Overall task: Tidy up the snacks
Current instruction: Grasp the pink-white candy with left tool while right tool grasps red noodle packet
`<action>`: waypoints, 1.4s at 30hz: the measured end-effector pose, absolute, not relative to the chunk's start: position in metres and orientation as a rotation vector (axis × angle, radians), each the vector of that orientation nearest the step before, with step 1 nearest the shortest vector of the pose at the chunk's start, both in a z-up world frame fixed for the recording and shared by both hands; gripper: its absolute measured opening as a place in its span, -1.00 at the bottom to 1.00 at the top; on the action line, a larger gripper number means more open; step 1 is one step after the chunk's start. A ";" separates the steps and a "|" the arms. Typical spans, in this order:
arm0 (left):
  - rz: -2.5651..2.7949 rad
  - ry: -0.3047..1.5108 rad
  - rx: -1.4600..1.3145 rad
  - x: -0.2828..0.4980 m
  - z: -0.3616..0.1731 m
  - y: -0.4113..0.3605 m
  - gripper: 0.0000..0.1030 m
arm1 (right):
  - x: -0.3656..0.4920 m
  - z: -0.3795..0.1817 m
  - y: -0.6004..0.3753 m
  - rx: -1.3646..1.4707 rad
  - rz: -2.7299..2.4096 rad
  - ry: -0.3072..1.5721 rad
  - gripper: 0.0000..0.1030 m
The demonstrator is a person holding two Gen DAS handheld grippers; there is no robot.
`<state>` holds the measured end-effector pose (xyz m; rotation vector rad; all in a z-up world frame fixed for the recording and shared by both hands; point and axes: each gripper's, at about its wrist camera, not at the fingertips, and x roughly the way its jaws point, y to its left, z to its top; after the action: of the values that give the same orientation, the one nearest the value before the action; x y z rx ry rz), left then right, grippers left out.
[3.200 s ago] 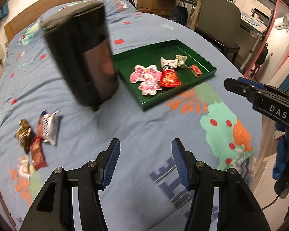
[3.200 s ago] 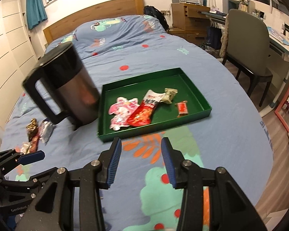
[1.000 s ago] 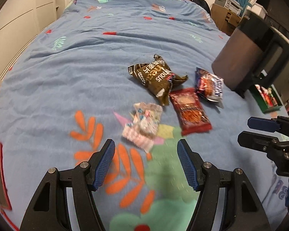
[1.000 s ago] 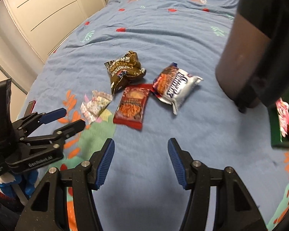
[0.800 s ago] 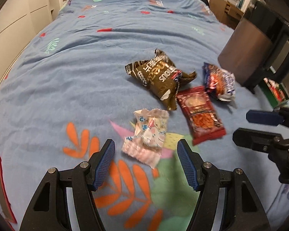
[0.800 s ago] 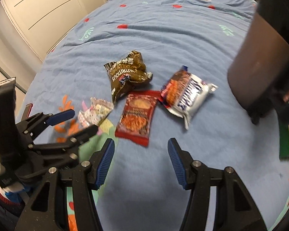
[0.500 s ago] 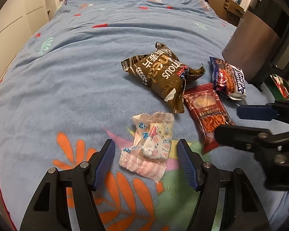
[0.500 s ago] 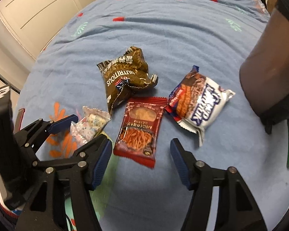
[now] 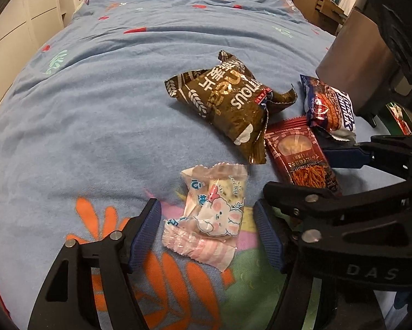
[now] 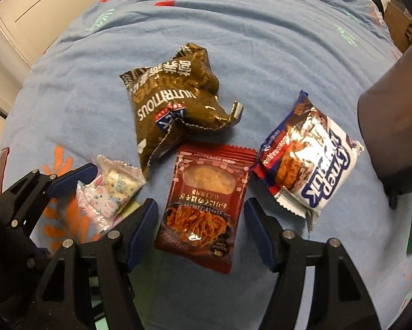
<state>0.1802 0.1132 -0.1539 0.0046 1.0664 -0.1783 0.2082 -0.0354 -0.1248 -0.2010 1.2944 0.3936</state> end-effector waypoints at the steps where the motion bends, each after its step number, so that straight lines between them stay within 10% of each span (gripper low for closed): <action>1: -0.182 1.068 0.007 0.180 -0.154 0.112 0.33 | 0.209 -0.125 -0.035 -0.204 0.391 1.294 0.73; 13: -0.155 1.050 0.033 0.180 -0.154 0.105 0.37 | 0.212 -0.126 -0.039 -0.212 0.407 1.263 -0.11; 42: -0.044 0.969 0.000 0.177 -0.144 0.121 -0.68 | 0.170 -0.099 -0.090 -0.097 0.487 1.210 -0.19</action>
<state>0.1770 0.1206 -0.1444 -0.0004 0.9694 -0.0439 0.1699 -0.0899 -0.0987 -0.0969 1.2097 0.4866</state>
